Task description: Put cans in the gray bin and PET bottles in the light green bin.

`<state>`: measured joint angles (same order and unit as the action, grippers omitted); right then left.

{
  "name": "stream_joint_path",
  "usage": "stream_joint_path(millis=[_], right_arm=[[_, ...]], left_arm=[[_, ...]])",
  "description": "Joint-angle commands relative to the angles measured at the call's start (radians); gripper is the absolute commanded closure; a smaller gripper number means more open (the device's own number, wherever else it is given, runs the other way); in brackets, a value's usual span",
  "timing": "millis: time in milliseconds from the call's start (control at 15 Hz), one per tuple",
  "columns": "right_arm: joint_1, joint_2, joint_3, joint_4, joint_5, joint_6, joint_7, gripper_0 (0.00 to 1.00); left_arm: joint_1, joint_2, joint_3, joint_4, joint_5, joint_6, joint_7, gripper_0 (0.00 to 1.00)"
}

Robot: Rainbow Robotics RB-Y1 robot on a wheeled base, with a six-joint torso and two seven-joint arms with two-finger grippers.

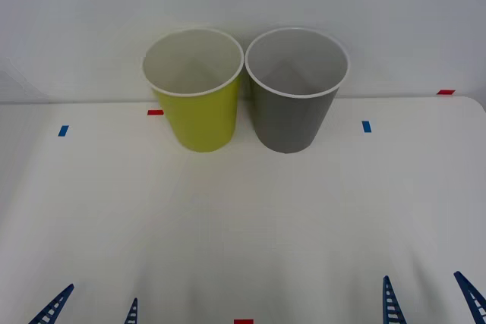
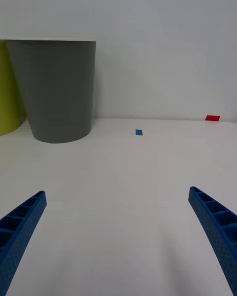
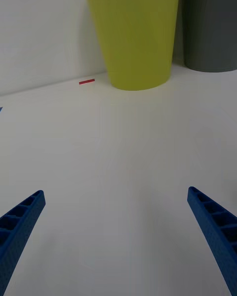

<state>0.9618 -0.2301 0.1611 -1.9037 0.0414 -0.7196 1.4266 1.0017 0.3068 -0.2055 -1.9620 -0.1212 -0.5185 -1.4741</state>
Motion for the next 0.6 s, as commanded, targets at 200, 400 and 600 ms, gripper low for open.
stream_joint_path(millis=[200, 400, 600], right_arm=[[0.0, 0.0, 0.0, 0.0, 0.0, 0.0, 0.0, 0.0], [0.0, 0.0, 0.0, 0.0, 0.0, 0.0, 0.0, 0.0], [0.0, 0.0, 0.0, 0.0, 0.0, 0.0, 0.0, 0.0]], left_arm=[[0.0, 0.0, 0.0, 0.0, 0.0, 0.0, 0.0, 0.0], [0.0, 0.0, 0.0, 0.0, 0.0, 0.0, 0.0, 0.0], [0.0, 0.0, 0.0, 0.0, 0.0, 0.0, 0.0, 0.0]])
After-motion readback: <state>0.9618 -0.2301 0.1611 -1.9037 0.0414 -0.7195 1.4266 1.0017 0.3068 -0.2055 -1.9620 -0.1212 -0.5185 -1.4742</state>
